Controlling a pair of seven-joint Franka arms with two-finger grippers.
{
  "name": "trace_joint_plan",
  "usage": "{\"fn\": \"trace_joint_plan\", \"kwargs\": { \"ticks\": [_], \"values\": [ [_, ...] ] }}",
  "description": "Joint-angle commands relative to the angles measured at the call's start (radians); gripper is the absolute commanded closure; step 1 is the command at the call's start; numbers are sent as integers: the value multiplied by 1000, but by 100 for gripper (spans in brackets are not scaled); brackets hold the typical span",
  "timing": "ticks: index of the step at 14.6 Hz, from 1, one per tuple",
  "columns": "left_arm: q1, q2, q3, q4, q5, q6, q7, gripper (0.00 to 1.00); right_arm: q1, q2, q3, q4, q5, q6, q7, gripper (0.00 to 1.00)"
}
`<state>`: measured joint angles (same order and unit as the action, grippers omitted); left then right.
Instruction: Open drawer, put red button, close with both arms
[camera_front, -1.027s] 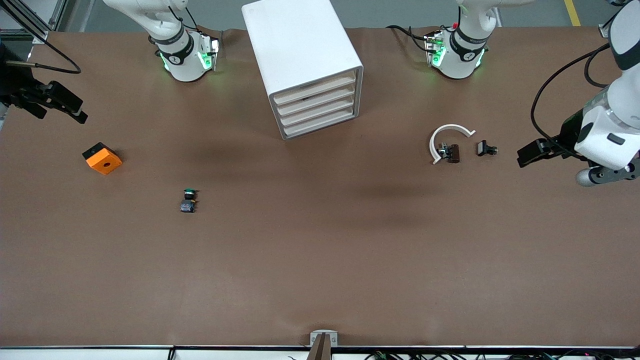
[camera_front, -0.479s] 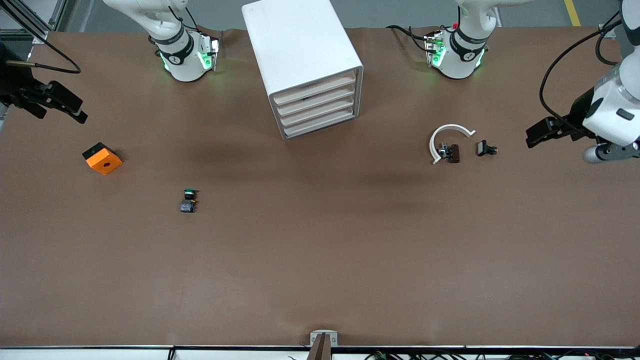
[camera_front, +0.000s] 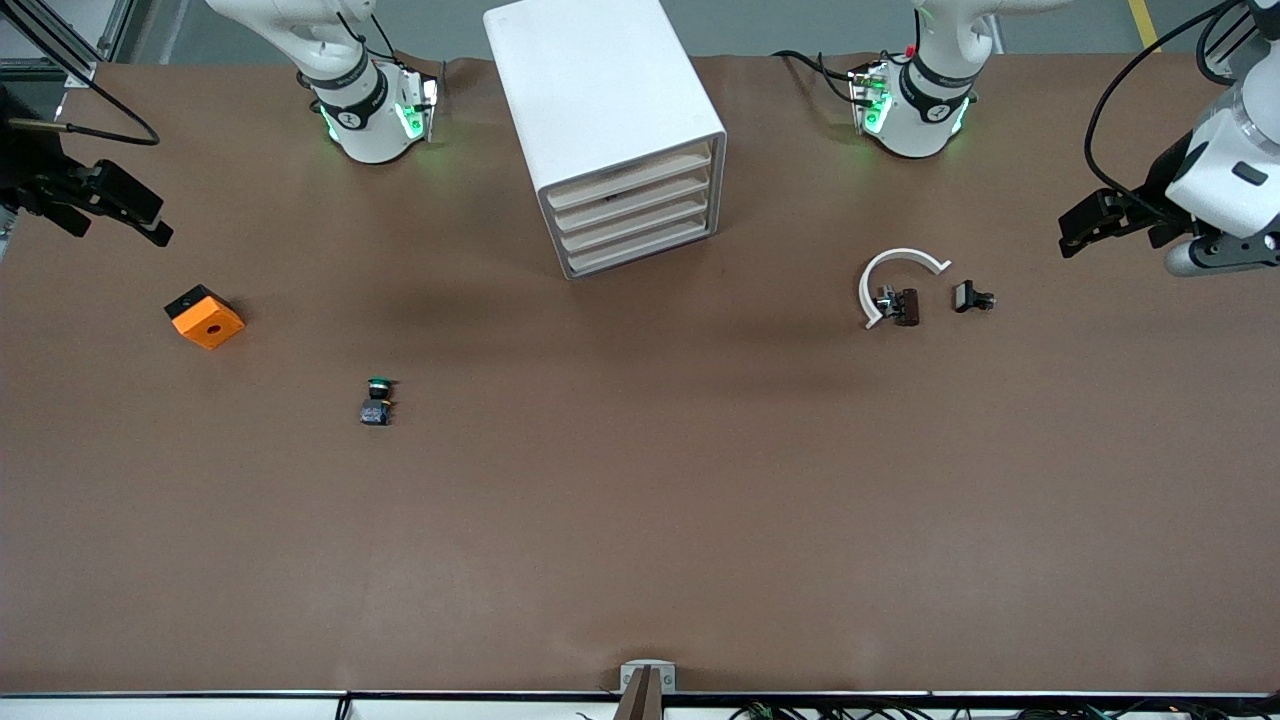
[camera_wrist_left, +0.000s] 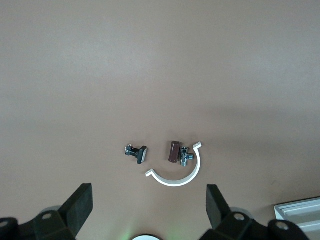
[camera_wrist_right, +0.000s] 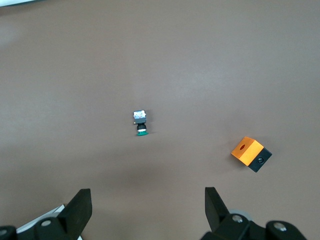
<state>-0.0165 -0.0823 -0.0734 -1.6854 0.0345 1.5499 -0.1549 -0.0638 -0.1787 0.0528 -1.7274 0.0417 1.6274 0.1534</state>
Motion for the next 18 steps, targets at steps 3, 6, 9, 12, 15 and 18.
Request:
{"fn": "trace_joint_plan", "kwargs": {
  "ticks": [3, 6, 9, 12, 15, 18],
  "values": [
    [-5, -39, 4, -25, -8, 19, 63, 0, -19, 8, 9, 28, 18, -20, -6, 0],
    [-7, -39, 4, -7, -10, 9, 60, 0, -16, 8, 9, 28, 18, -18, -6, 0],
    [-10, -33, 4, 6, -10, 9, 52, 0, -18, 8, 9, 28, 18, -20, -6, 0],
    [-7, -19, 6, 26, -10, 9, 49, 0, -19, 8, 9, 28, 18, -18, -6, 0],
    [-5, 10, 6, 79, -10, -7, 48, 0, -19, 8, 9, 28, 18, -18, -6, 0],
    [-7, 10, 4, 87, -10, -22, 48, 0, -19, 8, 9, 28, 18, -20, -6, 0]
  ]
}}
